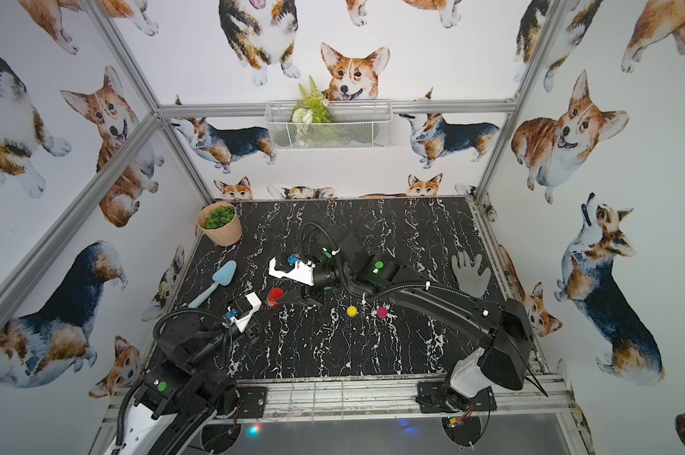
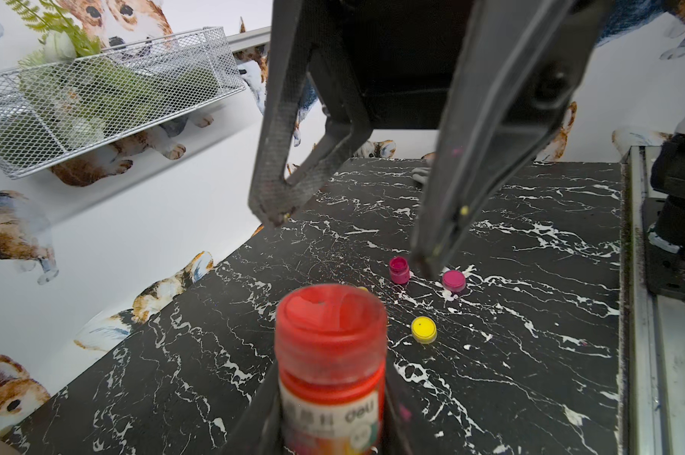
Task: Close the paint jar lid
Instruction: Screw the lid onto the paint jar.
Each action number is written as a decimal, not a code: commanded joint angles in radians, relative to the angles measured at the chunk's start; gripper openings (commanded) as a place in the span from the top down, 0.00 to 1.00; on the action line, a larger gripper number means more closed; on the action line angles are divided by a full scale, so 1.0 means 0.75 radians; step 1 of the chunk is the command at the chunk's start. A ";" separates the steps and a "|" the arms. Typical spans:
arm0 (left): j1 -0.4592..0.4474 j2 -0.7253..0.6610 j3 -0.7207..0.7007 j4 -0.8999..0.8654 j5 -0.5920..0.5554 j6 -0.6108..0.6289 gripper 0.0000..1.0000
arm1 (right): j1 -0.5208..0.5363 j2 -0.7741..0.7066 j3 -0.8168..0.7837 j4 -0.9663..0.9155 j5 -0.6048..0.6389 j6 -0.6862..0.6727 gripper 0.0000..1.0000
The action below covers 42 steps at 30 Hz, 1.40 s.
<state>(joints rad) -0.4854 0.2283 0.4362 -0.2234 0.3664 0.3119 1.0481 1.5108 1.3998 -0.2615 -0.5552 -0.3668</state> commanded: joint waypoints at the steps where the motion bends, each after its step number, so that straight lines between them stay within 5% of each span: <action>1: -0.001 0.001 0.010 0.022 -0.026 0.030 0.65 | 0.009 0.018 0.026 -0.092 0.043 -0.060 0.45; 42: -0.001 -0.017 0.005 0.036 -0.058 0.028 0.65 | 0.058 0.102 0.083 -0.100 0.136 -0.020 0.67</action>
<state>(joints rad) -0.4854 0.2234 0.4370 -0.2306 0.3332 0.3153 1.0863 1.5852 1.4658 -0.3416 -0.4709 -0.3878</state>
